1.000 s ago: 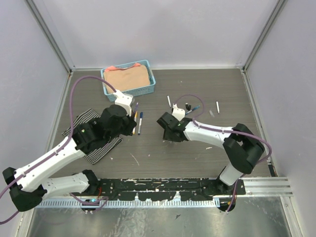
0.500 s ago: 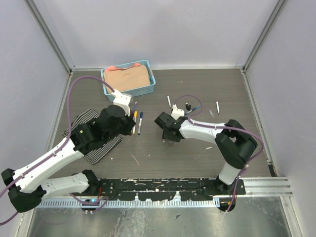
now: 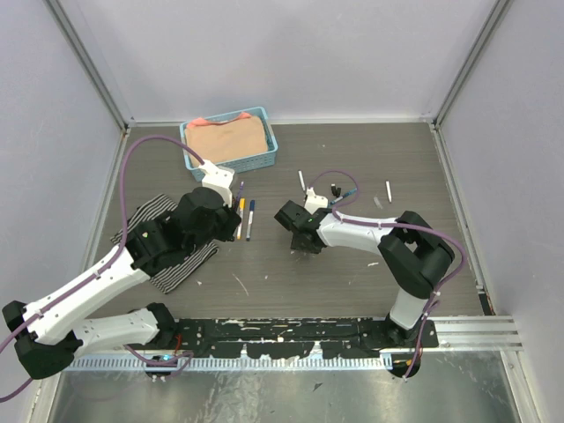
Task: Insert the pens into the pen caps
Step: Insert the pen cap onto the pen.
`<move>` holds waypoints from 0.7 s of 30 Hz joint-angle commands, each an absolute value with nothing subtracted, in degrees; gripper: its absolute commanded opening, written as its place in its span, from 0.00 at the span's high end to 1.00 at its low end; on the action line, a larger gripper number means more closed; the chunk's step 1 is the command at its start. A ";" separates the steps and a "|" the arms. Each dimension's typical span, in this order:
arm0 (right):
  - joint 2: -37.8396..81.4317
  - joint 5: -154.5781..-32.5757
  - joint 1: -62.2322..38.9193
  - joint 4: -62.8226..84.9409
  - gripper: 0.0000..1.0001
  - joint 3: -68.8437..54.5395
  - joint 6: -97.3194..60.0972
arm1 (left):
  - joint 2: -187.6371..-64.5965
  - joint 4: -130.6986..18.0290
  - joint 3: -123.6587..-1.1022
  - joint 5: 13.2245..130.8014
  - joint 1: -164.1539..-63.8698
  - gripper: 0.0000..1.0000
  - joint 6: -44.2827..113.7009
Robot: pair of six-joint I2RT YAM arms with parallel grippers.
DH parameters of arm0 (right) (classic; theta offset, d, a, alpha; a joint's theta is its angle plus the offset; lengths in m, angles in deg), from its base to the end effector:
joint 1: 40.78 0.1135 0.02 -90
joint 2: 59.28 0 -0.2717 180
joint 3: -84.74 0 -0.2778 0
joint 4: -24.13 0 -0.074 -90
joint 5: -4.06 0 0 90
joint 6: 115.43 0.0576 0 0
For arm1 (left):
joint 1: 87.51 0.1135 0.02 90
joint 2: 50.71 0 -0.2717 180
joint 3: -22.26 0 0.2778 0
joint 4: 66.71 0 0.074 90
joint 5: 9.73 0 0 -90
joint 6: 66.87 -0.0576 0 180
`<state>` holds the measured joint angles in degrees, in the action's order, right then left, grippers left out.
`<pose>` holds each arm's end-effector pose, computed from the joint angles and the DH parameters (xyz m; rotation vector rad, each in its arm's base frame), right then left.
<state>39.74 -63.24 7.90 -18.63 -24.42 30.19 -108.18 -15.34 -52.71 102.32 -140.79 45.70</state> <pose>0.2471 0.2474 0.1305 0.2475 2.6185 0.0247 0.1636 -0.1831 0.3551 0.3497 2.1070 -0.3697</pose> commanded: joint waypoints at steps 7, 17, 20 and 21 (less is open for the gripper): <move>40.83 -63.30 6.85 -18.52 0.69 -25.38 27.80 | -107.34 -15.63 -52.61 103.48 -140.65 1.00 45.28; 37.44 -65.63 3.52 -18.77 0.73 -29.62 23.98 | -107.52 -16.05 -52.54 102.72 -140.65 1.00 45.74; 36.32 -64.95 3.13 -19.84 0.75 -29.72 23.34 | -107.74 -16.05 -52.82 102.61 -140.60 1.00 45.72; 35.93 -64.95 3.16 -20.23 0.75 -29.82 22.90 | -107.80 -16.06 -52.87 102.58 -140.63 1.00 45.72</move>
